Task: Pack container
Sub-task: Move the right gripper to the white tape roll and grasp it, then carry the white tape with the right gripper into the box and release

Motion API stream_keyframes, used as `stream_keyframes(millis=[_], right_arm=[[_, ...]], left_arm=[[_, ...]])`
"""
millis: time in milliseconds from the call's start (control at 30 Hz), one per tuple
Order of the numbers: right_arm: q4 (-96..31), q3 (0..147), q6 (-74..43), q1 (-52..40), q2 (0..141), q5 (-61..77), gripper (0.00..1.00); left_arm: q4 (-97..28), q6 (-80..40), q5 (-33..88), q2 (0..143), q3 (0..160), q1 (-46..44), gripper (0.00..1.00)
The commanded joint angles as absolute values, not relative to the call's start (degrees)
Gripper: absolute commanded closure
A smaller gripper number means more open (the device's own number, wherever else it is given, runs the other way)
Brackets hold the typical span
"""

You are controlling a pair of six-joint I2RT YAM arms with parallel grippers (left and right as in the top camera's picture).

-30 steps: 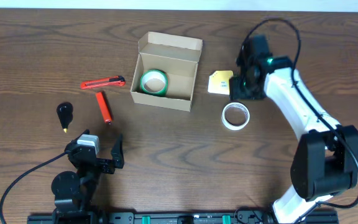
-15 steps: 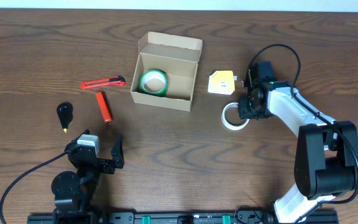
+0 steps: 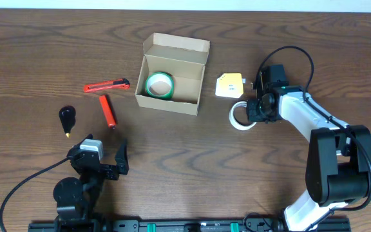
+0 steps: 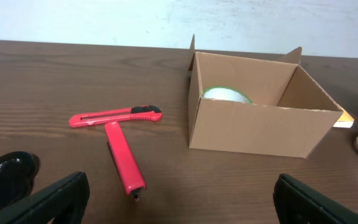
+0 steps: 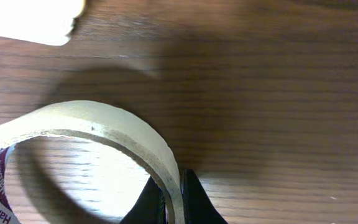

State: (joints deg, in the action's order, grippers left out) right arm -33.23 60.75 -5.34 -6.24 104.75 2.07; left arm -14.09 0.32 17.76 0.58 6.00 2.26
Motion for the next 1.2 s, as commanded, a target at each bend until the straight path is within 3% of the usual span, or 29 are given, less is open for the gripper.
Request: stream_keyframes(millis=[0,267,467,767,1167], right_arm=[[-34.61,65.3,-5.06,-6.13,104.4,7.2,0.99],[-47.07,84.64,-10.61,-11.42,101.41,9.67,0.99],[-49.08,97.6,-15.16,-21.26,100.73,5.96,0.99],[-41.52,97.93,-20.36,-32.75,106.94,-1.32,0.99],[-35.11,98.24,-17.74,-33.95,117.4,-1.48,0.99]], left_arm=[[-14.33,1.26,17.54,0.25,4.56,2.61,0.05],[-14.33,1.26,17.54,0.25,4.56,2.61,0.05],[-14.33,1.26,17.56,0.25,4.56,2.61,0.05],[-14.33,1.26,17.56,0.25,4.56,2.61,0.05],[-14.33,1.26,17.56,0.25,4.56,2.61,0.05]])
